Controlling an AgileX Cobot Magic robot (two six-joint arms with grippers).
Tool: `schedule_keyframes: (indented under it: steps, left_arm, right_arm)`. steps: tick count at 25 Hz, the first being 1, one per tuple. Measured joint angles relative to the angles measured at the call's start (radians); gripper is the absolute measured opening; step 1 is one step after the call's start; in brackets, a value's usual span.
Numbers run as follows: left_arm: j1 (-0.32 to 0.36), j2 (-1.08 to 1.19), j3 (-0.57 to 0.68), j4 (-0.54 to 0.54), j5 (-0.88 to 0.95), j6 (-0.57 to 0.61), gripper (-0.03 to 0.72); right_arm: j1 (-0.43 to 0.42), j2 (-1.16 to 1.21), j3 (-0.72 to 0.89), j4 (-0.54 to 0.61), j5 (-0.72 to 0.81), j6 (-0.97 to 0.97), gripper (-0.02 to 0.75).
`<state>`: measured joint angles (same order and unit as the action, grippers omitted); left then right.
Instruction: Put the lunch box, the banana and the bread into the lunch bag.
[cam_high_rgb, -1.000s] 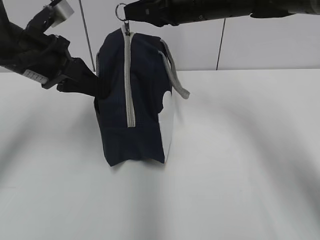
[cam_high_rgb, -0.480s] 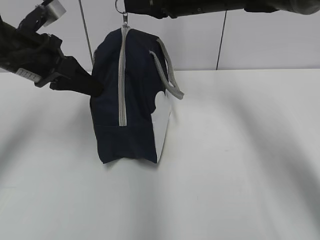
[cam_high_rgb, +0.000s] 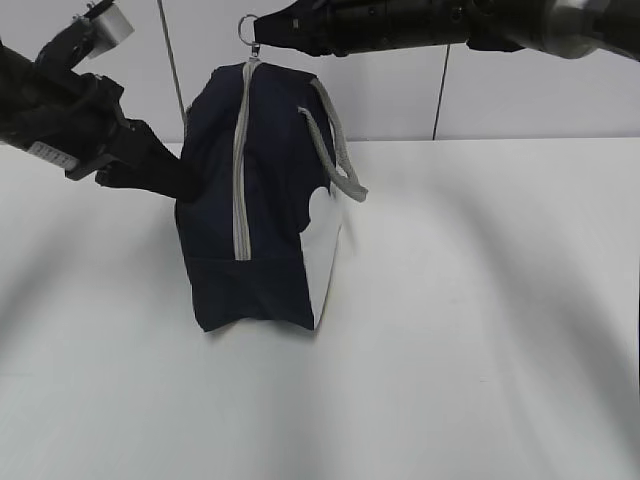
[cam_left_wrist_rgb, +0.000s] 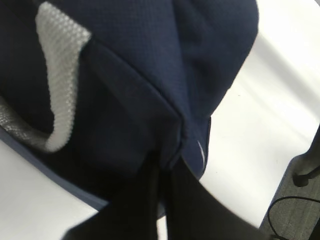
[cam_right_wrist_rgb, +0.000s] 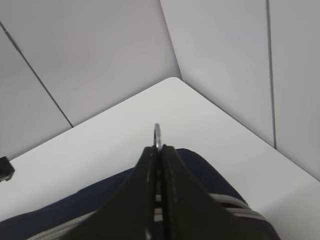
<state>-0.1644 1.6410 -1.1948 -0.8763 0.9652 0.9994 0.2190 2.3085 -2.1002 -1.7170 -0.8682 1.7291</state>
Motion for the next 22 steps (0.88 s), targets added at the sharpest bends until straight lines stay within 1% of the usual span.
schedule_keyframes:
  steps: [5, 15, 19, 22]
  left_arm:
    - [0.000, 0.000, 0.000, 0.005, 0.002, 0.000, 0.002]
    - [0.000, 0.000, 0.000, 0.034, 0.011, 0.000, 0.002]
    - [0.000, 0.000, 0.000, 0.038, 0.011, 0.000, 0.002]
    - [0.000, 0.000, 0.000, 0.038, 0.011, 0.000, 0.002]
  right_arm:
    - [-0.010, 0.036, -0.018, 0.008, 0.034, 0.006, -0.016]
    - [-0.015, 0.134, -0.133, 0.023, 0.095, 0.011, -0.016]
    - [-0.015, 0.180, -0.183, 0.025, 0.133, 0.051, -0.016]
    - [-0.015, 0.189, -0.190, 0.025, 0.171, 0.085, -0.016]
